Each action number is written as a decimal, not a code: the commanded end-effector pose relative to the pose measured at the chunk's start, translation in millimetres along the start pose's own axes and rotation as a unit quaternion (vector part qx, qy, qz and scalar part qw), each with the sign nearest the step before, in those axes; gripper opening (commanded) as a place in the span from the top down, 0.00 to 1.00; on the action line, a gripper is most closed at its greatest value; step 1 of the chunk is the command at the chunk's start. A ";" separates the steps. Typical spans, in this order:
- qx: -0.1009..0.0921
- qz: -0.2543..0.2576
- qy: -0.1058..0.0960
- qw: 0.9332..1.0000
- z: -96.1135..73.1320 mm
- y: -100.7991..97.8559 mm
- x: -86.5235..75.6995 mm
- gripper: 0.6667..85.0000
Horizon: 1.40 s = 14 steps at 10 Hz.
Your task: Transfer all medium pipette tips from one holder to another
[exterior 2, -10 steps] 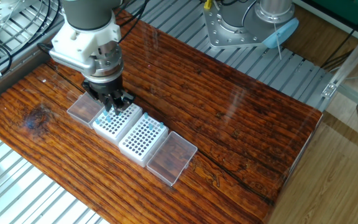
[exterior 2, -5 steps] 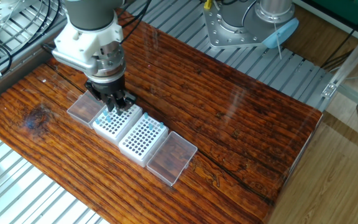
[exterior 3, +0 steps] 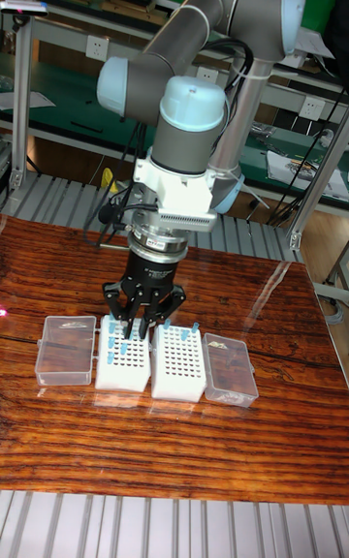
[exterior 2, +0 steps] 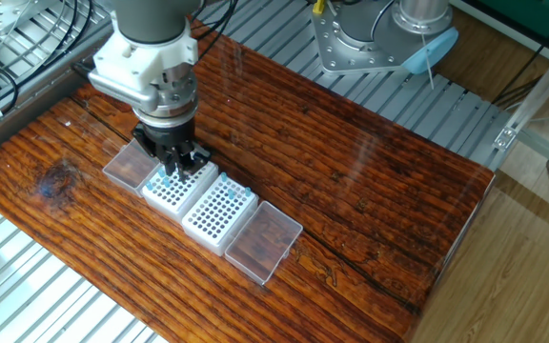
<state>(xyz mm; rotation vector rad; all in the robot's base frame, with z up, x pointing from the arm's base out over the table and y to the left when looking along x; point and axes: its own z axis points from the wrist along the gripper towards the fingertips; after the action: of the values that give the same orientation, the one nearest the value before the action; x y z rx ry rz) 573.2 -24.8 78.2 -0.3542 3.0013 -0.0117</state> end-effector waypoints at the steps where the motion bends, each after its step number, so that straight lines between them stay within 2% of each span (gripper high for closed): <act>1: 0.001 0.002 -0.003 1.000 0.2 8.1 2.6 0.68; 8: 0.008 -0.005 0.005 1.000 7.0 4.5 8.5 0.73; 10: -0.008 -0.006 0.011 1.000 7.1 8.0 11.9 0.73; 11: -0.006 -0.005 0.009 1.000 10.0 7.5 12.4 0.73; 14: -0.012 -0.007 0.016 1.000 1.1 8.8 14.3 0.73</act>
<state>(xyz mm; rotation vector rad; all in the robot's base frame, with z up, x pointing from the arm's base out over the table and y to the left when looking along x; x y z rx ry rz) 559.5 -21.7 70.1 -0.3850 3.0246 -0.0134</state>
